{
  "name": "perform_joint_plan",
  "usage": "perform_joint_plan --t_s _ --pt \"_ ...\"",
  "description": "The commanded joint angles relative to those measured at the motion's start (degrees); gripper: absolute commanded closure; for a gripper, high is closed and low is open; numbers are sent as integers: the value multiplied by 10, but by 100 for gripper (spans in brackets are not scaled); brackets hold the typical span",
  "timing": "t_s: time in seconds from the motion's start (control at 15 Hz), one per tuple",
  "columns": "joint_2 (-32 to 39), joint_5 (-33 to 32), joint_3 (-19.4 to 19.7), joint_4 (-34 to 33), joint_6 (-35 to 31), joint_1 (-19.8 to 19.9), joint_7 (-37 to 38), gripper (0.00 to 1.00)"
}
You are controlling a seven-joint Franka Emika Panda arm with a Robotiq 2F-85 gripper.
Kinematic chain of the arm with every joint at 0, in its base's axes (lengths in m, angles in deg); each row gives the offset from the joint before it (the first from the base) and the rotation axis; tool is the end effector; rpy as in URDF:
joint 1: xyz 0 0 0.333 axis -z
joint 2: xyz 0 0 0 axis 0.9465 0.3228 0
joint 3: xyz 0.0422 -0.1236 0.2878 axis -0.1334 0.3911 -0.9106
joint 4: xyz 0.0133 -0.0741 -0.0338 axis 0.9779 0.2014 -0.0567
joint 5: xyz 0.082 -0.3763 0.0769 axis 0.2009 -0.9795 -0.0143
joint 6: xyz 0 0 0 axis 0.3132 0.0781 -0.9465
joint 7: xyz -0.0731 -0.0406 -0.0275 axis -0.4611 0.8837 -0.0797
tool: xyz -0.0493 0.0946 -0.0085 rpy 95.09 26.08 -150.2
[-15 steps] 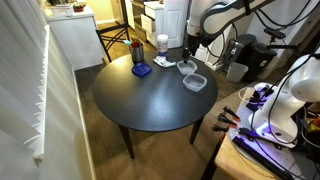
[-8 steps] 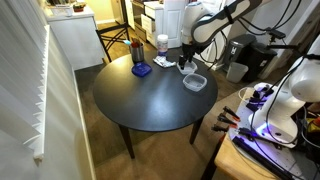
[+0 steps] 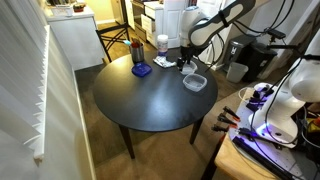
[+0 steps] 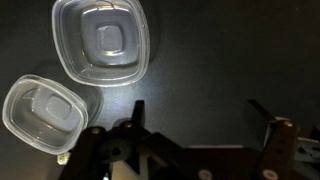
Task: Pick up the plastic bowl on the left and put it inside the plastic bowl on he right
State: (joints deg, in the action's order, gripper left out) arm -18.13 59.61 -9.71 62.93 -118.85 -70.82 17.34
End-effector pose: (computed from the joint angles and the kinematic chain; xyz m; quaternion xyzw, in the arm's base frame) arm 0.5310 0.0120 0.3131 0.9986 -0.0177 0.0036 0.0488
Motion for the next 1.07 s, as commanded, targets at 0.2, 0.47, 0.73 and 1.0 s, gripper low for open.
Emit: perform_joint_plan --t_s 0.2,0.47,0.73,1.0 --pt "9 -30 11 7 -38 -11 24 0" --pt "48 -54 28 28 -146 -9 21 0" --pt "95 -55 55 53 -215 -12 22 0" --pt "145 -35 83 56 -234 -3 11 0"
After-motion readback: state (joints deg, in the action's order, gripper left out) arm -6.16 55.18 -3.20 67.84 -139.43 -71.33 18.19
